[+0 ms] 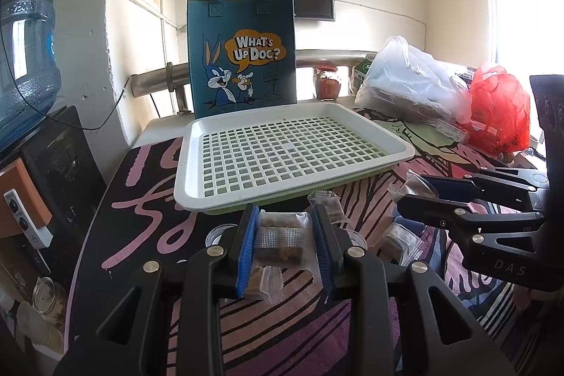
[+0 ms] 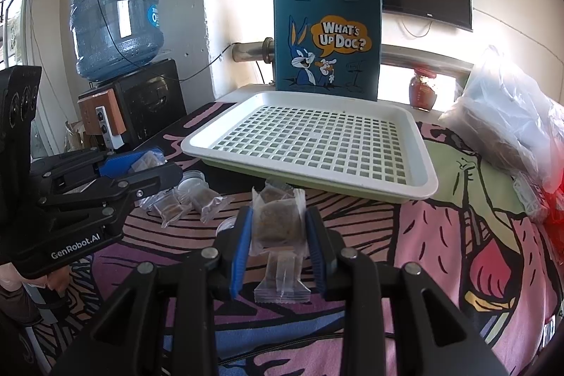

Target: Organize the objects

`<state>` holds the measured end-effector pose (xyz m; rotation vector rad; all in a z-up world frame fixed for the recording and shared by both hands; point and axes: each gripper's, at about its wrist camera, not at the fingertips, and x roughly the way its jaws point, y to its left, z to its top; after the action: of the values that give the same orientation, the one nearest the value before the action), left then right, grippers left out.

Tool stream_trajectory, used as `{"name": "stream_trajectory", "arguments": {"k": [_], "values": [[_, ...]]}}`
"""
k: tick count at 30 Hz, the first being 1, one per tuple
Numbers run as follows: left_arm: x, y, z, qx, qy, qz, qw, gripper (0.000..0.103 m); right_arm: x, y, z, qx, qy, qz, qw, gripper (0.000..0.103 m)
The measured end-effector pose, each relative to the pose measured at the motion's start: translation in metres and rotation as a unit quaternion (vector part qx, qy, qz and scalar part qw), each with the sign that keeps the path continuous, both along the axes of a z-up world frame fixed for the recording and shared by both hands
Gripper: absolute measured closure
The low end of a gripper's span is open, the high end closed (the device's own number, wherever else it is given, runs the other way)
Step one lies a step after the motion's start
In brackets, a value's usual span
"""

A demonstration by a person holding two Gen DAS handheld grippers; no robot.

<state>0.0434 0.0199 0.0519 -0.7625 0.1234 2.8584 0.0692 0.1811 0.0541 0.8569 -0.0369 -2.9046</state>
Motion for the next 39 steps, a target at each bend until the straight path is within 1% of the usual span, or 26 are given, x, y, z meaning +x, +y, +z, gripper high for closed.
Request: {"name": "stream_trajectory", "arguments": {"k": [39], "values": [[-0.001, 0.0028, -0.0016, -0.001, -0.003, -0.001, 1.0, 0.073, 0.0006, 0.0009, -0.0002, -0.001, 0.0, -0.001, 1.0, 0.073]]}}
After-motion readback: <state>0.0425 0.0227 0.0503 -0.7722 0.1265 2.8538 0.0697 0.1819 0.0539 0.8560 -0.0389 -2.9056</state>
